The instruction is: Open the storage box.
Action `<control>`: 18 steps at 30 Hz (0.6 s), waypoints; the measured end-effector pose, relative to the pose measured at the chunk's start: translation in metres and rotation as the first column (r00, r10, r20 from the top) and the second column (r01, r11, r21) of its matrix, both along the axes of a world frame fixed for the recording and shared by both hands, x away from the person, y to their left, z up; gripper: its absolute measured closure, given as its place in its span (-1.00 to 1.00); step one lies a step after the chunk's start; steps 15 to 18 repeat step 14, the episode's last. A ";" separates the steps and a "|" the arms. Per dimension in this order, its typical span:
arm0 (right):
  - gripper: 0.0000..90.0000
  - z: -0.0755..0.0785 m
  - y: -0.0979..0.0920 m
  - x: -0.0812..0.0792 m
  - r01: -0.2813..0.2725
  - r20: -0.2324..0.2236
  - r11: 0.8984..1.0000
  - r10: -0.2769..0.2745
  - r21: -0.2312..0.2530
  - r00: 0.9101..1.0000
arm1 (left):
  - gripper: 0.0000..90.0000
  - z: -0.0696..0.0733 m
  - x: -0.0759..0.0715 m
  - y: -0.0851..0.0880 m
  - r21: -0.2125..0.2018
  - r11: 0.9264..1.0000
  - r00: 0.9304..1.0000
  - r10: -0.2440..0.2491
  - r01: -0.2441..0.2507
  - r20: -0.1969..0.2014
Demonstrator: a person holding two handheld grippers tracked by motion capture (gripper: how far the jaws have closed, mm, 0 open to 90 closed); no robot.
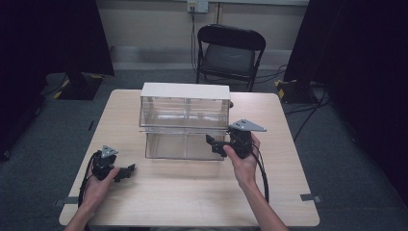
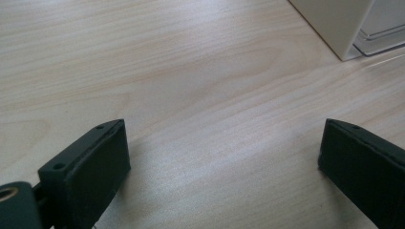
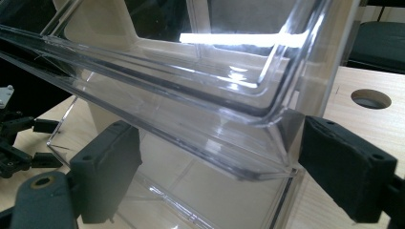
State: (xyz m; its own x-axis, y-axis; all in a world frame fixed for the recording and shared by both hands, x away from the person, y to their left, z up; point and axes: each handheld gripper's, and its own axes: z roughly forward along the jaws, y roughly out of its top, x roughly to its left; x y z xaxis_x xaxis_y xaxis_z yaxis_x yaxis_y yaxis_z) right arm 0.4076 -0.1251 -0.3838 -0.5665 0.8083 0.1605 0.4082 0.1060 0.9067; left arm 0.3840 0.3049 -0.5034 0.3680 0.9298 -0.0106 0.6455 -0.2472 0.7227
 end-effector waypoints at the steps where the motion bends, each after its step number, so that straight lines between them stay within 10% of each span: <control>1: -0.69 0.000 0.000 0.000 0.001 0.000 1.000 -0.001 0.000 1.000 | -0.94 0.000 0.000 0.000 0.001 1.000 1.000 -0.001 0.001 0.000; 18: -0.69 0.000 0.000 -0.001 -0.001 0.000 1.000 0.001 -0.002 1.000 | -0.94 0.000 0.000 0.000 0.001 1.000 1.000 0.000 0.000 0.000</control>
